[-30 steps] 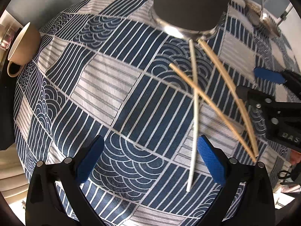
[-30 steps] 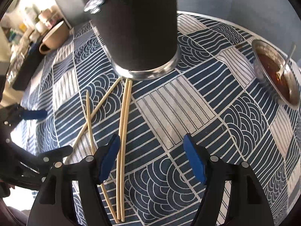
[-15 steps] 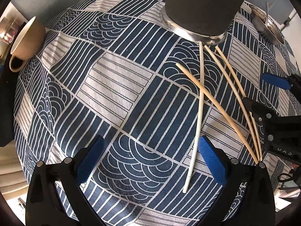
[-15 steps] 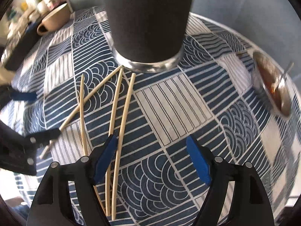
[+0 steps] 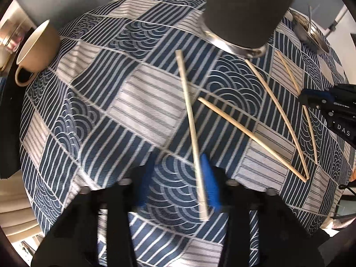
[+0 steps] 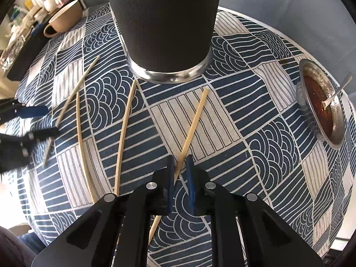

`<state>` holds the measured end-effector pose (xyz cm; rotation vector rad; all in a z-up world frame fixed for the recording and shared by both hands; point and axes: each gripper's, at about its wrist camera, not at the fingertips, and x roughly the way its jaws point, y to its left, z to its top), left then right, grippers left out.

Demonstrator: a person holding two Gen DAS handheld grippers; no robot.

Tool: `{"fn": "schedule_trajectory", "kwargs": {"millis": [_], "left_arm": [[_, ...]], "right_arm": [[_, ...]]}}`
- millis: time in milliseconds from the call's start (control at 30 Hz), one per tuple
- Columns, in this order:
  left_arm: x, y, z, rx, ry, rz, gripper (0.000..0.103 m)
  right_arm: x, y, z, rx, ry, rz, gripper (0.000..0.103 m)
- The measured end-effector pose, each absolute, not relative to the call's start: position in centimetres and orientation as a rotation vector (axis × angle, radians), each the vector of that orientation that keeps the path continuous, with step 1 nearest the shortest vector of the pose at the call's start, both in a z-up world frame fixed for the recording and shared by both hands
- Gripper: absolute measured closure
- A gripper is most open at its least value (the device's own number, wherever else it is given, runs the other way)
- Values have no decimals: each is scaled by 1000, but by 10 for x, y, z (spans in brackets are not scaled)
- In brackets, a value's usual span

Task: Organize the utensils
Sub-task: 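Close the right tool on a chopstick while the left tool grasps another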

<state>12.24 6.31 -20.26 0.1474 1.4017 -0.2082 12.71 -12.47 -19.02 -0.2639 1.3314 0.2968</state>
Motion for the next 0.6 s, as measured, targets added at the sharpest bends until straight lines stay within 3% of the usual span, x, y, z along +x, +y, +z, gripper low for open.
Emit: {"fn": "schedule_trajectory", "kwargs": {"millis": [33, 100, 600], "left_arm": [[124, 68, -202, 137, 1408, -201, 87], [127, 80, -203, 105, 1433, -208, 98], [89, 106, -183, 27, 1468, -232, 99]], "right_arm": [[127, -125, -190, -259, 1335, 298, 95], [130, -128, -190, -237, 1344, 302, 95], [125, -190, -172, 112, 1380, 343, 99]]}}
